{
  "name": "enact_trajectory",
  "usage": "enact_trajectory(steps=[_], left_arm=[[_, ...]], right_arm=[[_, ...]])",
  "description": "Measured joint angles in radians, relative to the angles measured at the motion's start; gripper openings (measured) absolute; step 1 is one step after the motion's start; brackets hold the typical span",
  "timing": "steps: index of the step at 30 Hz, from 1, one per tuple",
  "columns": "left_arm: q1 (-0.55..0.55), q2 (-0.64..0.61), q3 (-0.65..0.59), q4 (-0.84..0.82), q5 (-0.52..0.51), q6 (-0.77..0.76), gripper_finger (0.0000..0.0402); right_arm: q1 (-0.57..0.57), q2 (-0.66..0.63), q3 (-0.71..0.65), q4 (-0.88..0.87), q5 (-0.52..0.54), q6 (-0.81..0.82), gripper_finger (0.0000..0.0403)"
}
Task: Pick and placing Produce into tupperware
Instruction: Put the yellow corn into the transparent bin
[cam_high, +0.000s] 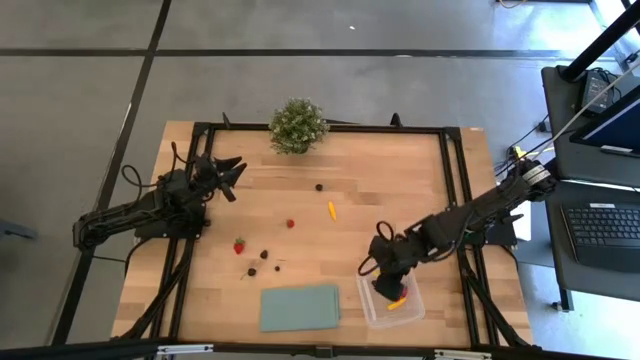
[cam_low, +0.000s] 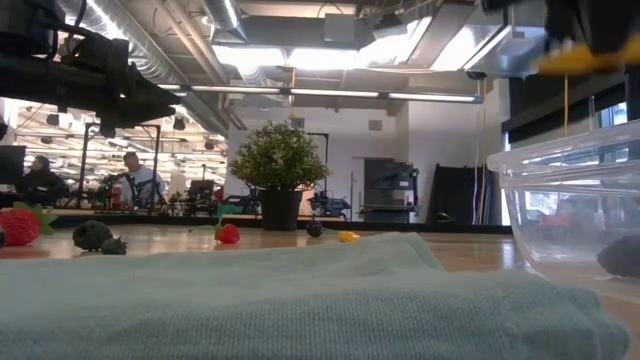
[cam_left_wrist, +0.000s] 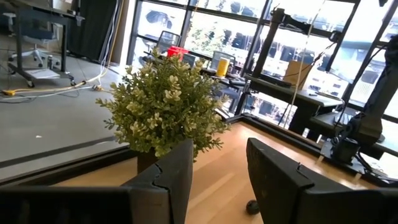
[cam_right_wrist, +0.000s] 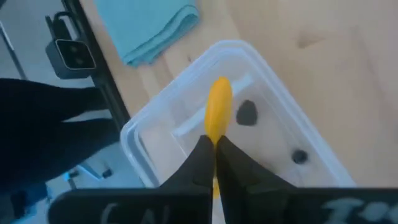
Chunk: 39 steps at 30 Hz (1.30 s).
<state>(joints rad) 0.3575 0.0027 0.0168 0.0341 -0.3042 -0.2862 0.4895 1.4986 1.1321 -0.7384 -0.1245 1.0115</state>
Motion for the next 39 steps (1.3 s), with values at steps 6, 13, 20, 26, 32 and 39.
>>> enact_trajectory(steps=[6, 13, 20, 26, 32, 39], left_arm=[[0.0, 0.0, 0.0, -0.001, 0.0, 0.0, 0.0143], [0.0, 0.0, 0.0, -0.001, 0.0, 0.0, 0.0143], [0.0, 0.0, 0.0, -0.001, 0.0, 0.001, 0.0143], [0.0, 0.0, 0.0, -0.001, 0.0, 0.001, 0.0143], [0.0, 0.0, 0.0, -0.001, 0.0, 0.001, 0.0143], [0.0, 0.0, 0.0, -0.001, 0.0, 0.001, 0.0143]], right_arm=[[0.024, 0.0, -0.167, 0.109, 0.014, 0.105, 0.0007], [0.032, 0.0, -0.285, 0.206, 0.019, 0.161, 0.0007], [0.032, 0.0, -0.291, 0.263, 0.019, 0.162, 0.0021], [0.032, 0.0, -0.282, 0.262, 0.019, 0.158, 0.0058], [0.032, 0.0, -0.282, 0.26, 0.019, 0.154, 0.009], [0.017, -0.008, -0.282, 0.317, -0.113, 0.122, 0.0132]])
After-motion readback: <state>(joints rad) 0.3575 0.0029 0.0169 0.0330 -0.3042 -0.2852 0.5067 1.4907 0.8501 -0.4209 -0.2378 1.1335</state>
